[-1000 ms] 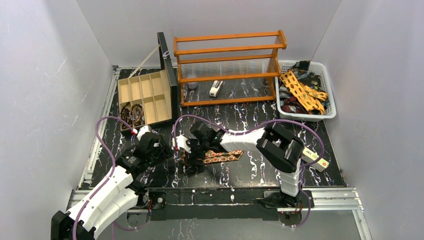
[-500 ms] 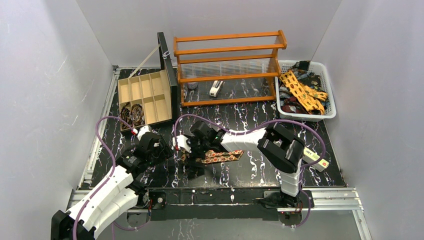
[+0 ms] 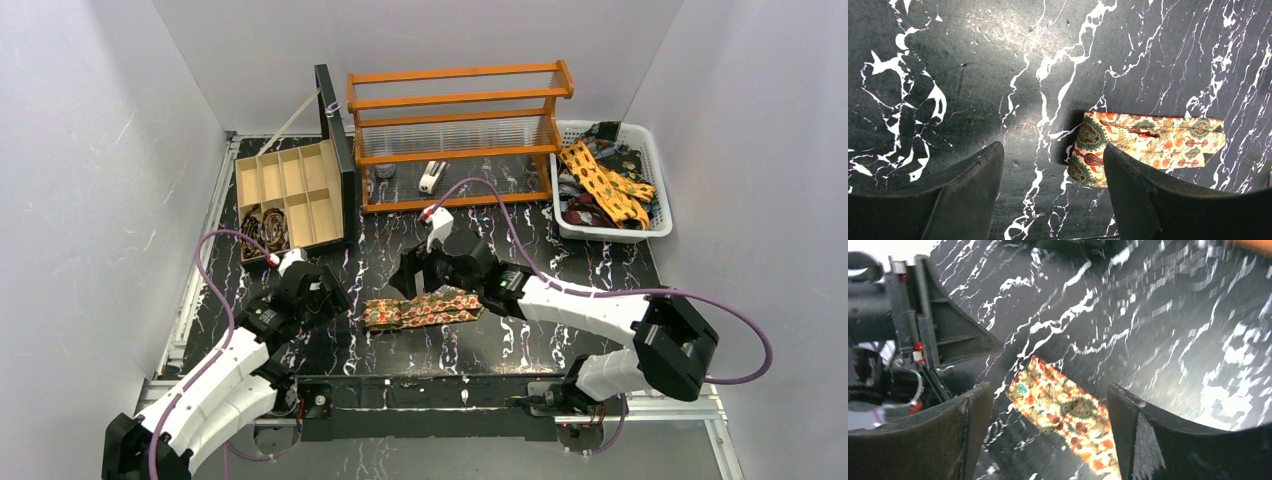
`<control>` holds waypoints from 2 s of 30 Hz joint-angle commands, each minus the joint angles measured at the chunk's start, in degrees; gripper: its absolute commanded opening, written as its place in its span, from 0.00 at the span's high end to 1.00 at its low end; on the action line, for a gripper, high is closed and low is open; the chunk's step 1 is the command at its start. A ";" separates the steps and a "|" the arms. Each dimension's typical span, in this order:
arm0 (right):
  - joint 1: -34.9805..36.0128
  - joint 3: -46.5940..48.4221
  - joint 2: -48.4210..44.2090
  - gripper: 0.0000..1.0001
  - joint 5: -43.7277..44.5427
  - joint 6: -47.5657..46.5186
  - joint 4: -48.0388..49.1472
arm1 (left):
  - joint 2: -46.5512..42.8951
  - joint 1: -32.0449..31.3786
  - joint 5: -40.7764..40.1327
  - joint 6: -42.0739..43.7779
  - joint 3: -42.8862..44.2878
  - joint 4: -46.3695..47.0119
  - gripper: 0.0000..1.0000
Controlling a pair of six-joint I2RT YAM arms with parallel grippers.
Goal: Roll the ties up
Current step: Roll the tie at the center of the board.
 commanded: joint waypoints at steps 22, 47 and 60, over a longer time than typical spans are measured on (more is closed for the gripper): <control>-4.23 5.63 17.61 0.59 -17.64 28.05 -9.05 | 2.39 -0.14 6.57 0.02 -1.93 7.00 0.29; -6.42 6.90 23.10 0.62 -20.40 26.51 -9.80 | 2.73 -0.10 11.34 1.30 -4.53 11.73 0.30; -7.80 6.91 26.93 0.67 -22.44 25.83 -11.86 | 3.51 -0.12 19.95 -0.51 -10.91 25.00 0.30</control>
